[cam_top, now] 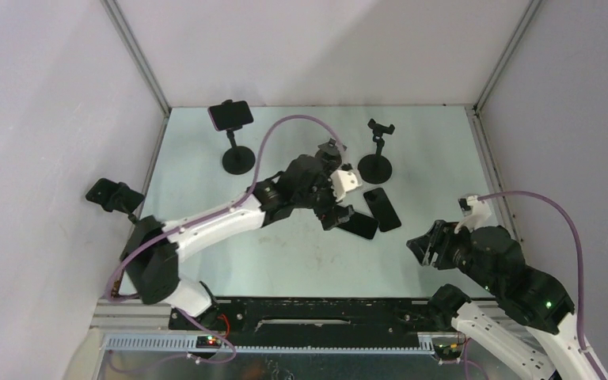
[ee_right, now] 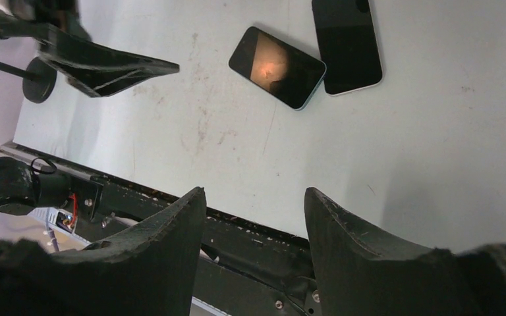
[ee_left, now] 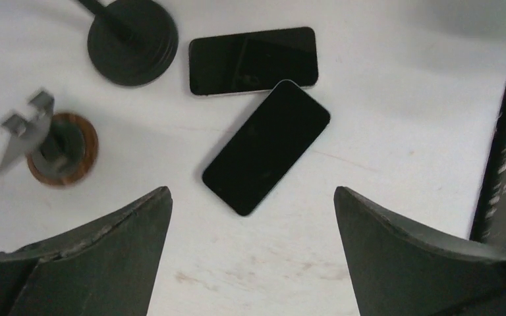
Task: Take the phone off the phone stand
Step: Place the phone at the center of the board.
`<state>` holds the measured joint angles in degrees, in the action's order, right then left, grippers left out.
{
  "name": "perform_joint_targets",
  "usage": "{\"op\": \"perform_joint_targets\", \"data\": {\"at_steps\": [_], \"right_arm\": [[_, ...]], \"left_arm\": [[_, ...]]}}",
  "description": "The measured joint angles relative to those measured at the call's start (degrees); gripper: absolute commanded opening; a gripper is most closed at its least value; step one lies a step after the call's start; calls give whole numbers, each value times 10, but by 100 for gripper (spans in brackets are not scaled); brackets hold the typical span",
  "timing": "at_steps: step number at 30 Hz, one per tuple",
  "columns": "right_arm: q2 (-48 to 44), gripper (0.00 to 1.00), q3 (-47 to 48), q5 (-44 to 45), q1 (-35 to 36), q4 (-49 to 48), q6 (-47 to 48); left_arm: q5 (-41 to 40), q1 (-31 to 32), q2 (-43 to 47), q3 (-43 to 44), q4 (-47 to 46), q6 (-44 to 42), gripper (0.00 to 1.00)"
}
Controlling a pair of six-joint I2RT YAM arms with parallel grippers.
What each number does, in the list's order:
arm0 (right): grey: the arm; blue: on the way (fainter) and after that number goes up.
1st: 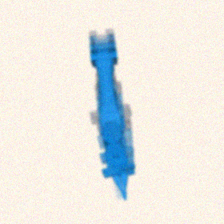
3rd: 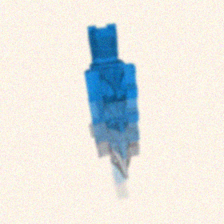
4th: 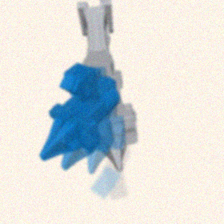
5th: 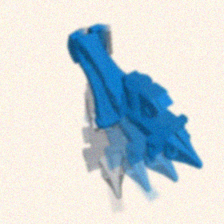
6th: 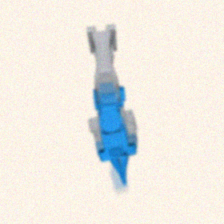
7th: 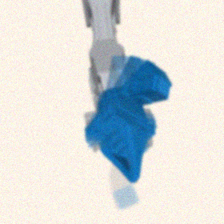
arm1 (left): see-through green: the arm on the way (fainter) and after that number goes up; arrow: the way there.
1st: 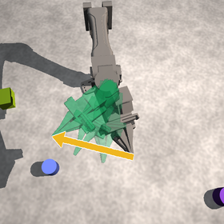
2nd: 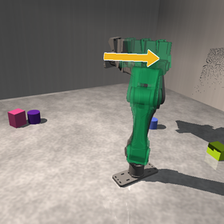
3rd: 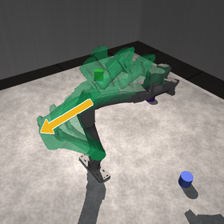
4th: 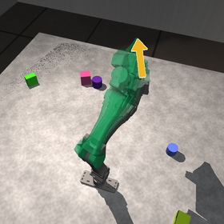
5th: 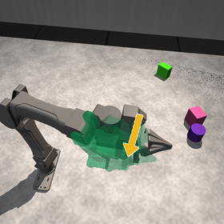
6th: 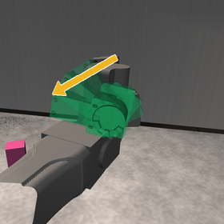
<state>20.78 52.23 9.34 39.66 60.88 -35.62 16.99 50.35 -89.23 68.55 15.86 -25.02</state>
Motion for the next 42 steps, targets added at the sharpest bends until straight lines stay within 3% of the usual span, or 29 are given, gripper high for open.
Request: {"op": "perform_joint_targets", "data": {"at_steps": [7, 12, 16, 28, 42], "right_arm": [[52, 59, -14, -12, 2, -31, 0], [70, 59, -37, -26, 10, -45, -6], [70, 59, -37, -27, 18, -51, -11], [53, 59, -37, -24, 24, -52, -15], [47, 59, -37, -14, 25, -49, -15]], "left_arm": [[-99, -1, 85, -138, -171, 384, 100], [-131, 5, 75, -252, -296, 628, 100], [-173, 25, 32, -284, -316, 753, 100], [-250, 48, -57, -224, -297, 892, 100], [-290, 47, -85, -187, -212, 931, 100]]}}
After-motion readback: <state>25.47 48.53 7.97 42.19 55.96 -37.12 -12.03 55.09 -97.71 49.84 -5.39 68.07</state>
